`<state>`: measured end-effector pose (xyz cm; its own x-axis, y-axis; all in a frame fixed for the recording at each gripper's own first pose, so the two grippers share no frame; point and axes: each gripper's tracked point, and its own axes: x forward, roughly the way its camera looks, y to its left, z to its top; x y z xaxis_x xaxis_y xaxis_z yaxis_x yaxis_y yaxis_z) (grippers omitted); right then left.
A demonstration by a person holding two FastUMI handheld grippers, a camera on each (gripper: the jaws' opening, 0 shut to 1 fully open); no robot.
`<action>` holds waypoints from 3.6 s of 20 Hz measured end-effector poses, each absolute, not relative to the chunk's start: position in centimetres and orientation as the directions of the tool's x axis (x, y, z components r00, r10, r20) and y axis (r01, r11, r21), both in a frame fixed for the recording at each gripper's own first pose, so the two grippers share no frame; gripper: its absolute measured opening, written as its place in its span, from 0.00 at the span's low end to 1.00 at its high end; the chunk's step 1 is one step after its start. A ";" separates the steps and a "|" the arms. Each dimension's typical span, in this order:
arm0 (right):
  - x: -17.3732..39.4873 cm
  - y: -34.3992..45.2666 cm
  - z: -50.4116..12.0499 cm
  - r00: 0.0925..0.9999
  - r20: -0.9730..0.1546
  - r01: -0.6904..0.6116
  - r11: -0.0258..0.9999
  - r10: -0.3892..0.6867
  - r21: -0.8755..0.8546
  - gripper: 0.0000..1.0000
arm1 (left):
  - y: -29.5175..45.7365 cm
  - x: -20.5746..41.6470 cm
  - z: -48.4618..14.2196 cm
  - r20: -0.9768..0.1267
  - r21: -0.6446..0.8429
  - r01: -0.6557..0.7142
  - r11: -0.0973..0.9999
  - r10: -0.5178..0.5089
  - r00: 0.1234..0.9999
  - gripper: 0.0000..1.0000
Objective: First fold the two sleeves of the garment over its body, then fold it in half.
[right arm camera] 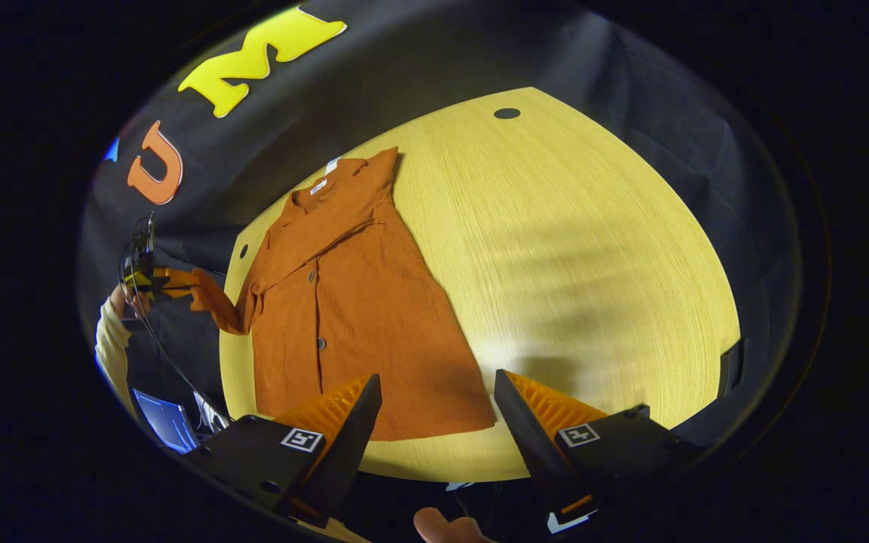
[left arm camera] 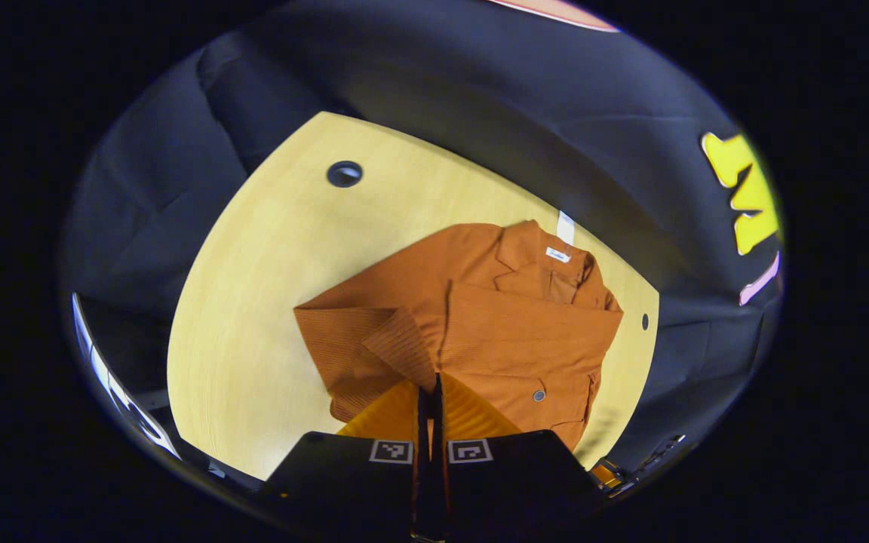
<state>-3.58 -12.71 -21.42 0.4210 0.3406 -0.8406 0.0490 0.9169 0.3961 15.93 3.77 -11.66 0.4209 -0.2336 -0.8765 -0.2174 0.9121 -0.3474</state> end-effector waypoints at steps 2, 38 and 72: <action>-3.9 -13.5 -21.5 0.427 -0.837 0.060 0.912 0.343 0.405 0.97 | 0.6 17.0 -11.7 -0.881 -0.340 -0.186 0.922 -0.243 0.407 0.03; -6.8 -25.0 -23.0 0.499 -0.825 0.229 0.877 0.267 0.423 0.96 | -30.3 22.1 -16.0 -0.833 -0.428 0.077 0.900 -0.426 0.353 0.99; -5.9 -11.4 -31.1 0.086 -0.926 -0.073 0.929 0.369 0.363 0.96 | 3.3 -9.6 -27.7 -0.875 -0.458 -0.155 0.875 -0.413 0.253 0.98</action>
